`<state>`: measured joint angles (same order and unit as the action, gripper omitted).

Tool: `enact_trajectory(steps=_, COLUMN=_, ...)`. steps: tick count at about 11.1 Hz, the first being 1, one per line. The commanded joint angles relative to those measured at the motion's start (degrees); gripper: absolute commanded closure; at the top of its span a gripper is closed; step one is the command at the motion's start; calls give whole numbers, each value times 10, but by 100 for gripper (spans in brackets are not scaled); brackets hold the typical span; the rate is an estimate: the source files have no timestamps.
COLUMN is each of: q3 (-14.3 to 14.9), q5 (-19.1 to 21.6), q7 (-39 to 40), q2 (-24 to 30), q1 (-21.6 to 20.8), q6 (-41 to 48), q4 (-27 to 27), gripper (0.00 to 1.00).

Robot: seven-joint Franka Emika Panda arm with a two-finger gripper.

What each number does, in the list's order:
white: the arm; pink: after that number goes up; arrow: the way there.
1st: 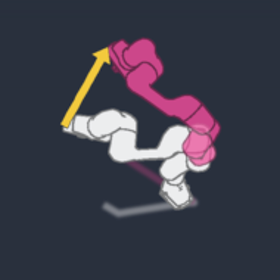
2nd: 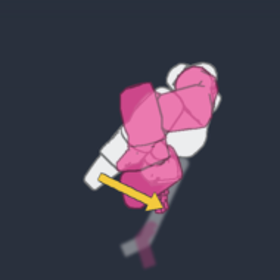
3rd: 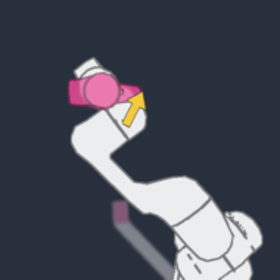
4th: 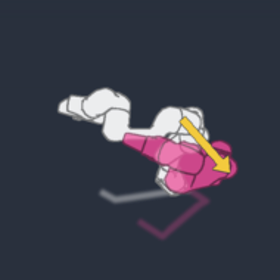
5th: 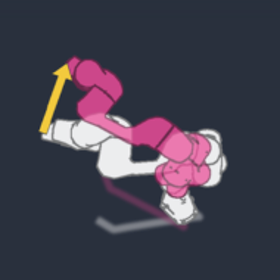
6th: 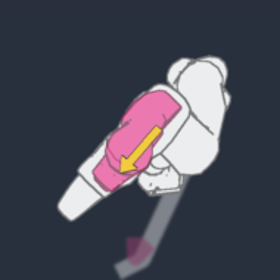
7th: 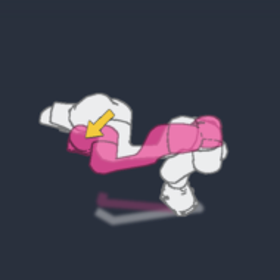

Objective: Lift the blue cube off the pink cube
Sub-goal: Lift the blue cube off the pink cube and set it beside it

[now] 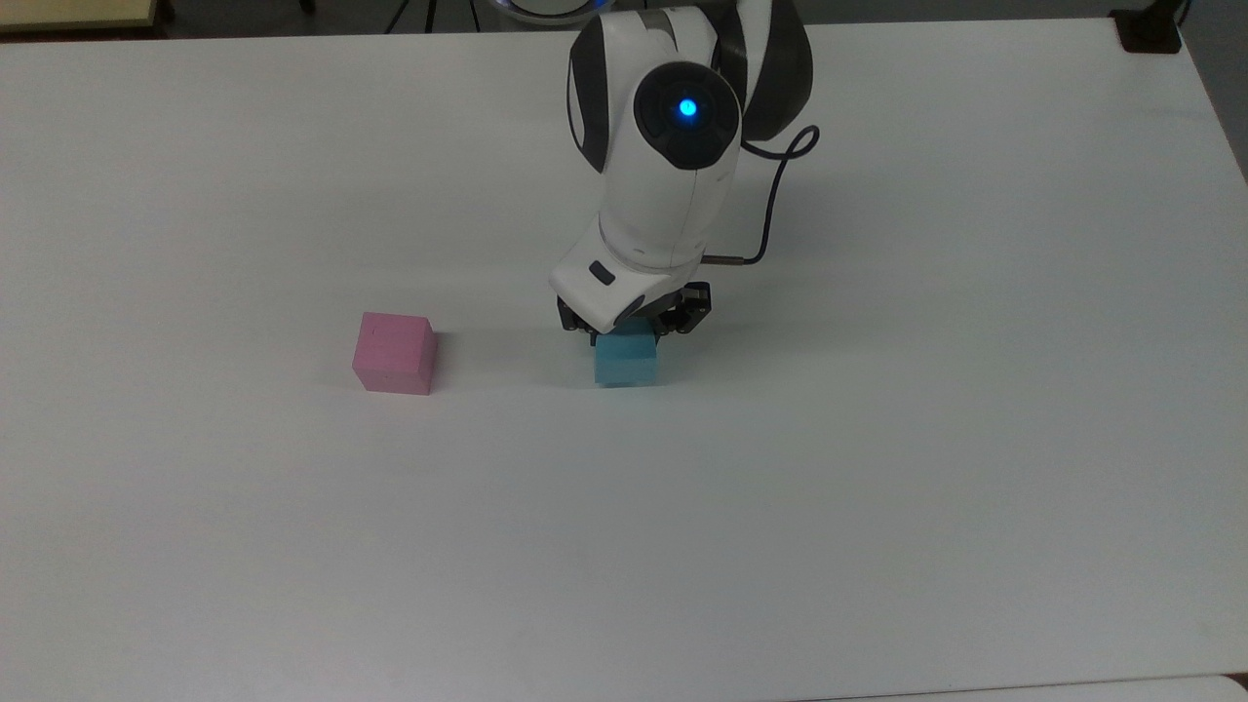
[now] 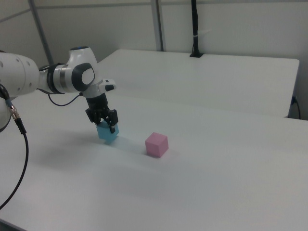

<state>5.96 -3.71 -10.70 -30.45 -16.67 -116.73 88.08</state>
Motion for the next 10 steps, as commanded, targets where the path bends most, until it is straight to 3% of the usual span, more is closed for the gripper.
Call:
enact_trajectory(steps=1, q3=9, q5=-7, q7=-10, q2=29, q1=-2, q6=5, q4=7, gripper=0)
enact_trajectory(steps=4, q3=13, q5=-6, q7=-12, q2=117, q1=2, q6=109, q4=7, gripper=0)
enact_trajectory(steps=6, q3=15, q5=2, q7=-5, q2=176, q1=29, q6=165, q4=8, gripper=0)
enact_trajectory(steps=10, q3=15, q5=8, q7=-3, q2=210, q1=45, q6=184, q4=8, gripper=0)
